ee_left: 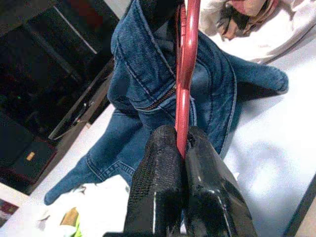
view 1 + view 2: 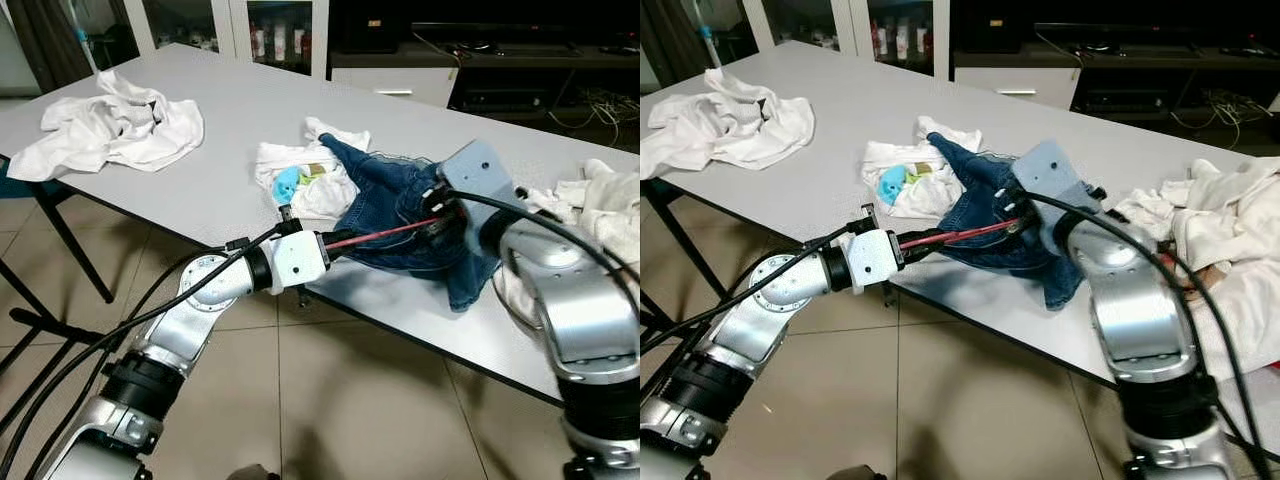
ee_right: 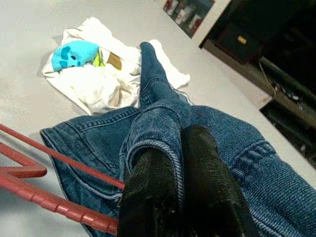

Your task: Hang hanger

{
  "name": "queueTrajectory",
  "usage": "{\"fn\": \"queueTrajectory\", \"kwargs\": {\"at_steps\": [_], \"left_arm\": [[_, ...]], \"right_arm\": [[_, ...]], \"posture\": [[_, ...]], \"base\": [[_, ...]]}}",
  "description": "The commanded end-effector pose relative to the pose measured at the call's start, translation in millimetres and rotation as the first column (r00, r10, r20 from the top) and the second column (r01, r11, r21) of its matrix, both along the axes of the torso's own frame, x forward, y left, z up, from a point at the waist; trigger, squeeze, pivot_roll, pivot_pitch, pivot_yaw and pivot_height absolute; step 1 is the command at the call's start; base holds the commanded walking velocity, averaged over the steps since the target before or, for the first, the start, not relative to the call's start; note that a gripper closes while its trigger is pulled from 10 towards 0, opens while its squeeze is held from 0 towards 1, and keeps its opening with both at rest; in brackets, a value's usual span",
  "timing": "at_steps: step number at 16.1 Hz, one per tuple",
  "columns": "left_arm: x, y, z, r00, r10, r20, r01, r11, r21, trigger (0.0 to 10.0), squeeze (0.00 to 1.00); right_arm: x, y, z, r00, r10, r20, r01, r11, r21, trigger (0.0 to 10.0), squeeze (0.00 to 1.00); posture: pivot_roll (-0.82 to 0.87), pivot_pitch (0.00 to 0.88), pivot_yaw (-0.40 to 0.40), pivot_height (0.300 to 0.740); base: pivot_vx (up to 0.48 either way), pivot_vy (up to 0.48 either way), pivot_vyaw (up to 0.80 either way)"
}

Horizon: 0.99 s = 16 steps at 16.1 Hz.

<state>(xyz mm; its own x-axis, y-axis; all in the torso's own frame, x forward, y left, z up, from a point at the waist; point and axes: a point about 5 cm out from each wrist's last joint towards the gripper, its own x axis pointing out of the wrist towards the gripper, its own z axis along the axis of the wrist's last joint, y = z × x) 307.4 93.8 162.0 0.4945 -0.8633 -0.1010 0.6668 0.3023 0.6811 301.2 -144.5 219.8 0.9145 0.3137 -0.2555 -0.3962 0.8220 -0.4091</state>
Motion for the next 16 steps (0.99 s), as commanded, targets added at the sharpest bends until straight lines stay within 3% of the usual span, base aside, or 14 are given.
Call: {"fn": "queueTrajectory", "kwargs": {"at_steps": [1,4,5,6,8,9,13,16], "left_arm": [[0.2,-19.1,8.6,0.997,-0.051,0.05,0.051,0.999,0.004,10.0,0.0],[5.9,-24.0,20.3,0.994,-0.007,0.108,0.014,0.998,-0.063,10.0,0.0],[7.3,-24.3,22.7,0.993,0.008,0.121,0.002,0.997,-0.081,10.0,0.0],[8.5,-23.4,23.0,0.992,0.022,0.126,-0.011,0.996,-0.086,10.0,0.0],[10.4,-21.0,22.0,0.99,0.045,0.134,-0.033,0.995,-0.09,10.0,0.0],[11.1,-20.2,21.6,0.989,0.054,0.137,-0.041,0.995,-0.093,10.0,0.0],[10.7,-21.0,20.5,0.989,0.058,0.134,-0.045,0.994,-0.098,10.0,0.0],[10.6,-18.9,17.9,0.989,0.063,0.13,-0.051,0.994,-0.095,10.0,0.0]], "right_arm": [[-9.3,31.9,4.0,0.988,0.156,0.006,-0.156,0.987,0.046,10.0,0.0],[-9.6,42.5,-6.6,0.995,0.097,-0.03,-0.094,0.992,0.089,10.0,0.0],[-9.4,42.2,-7.9,0.997,0.077,-0.033,-0.073,0.992,0.098,10.0,0.85],[-9.4,39.7,-7.6,0.998,0.055,-0.028,-0.052,0.993,0.101,10.0,1.0],[-11.5,37.9,-5.5,0.997,0.06,-0.039,-0.055,0.992,0.111,10.0,1.0],[-13.3,38.6,-5.8,0.995,0.08,-0.053,-0.074,0.991,0.107,10.0,0.0],[-13.2,28.9,-2.5,0.995,0.077,-0.06,-0.07,0.991,0.111,10.0,0.0],[-9.4,10.8,4.9,0.998,0.031,-0.049,-0.026,0.995,0.093,10.0,0.0]], "posture": [[0.02,0.0,-0.014,0.723],[0.02,0.0,-0.014,0.723],[0.02,0.0,-0.015,0.723],[0.02,0.0,-0.015,0.723],[0.02,0.0,-0.015,0.723],[0.01,0.0,-0.016,0.723],[0.01,0.0,-0.019,0.723],[0.01,0.0,-0.021,0.723]], "base": [[0.0,0.0,0.0],[0.0,0.0,0.0],[0.0,0.0,0.0],[0.0,0.0,0.0],[0.0,0.0,0.0],[0.0,0.0,0.0],[0.0,0.0,0.0],[0.0,0.0,0.0]]}}
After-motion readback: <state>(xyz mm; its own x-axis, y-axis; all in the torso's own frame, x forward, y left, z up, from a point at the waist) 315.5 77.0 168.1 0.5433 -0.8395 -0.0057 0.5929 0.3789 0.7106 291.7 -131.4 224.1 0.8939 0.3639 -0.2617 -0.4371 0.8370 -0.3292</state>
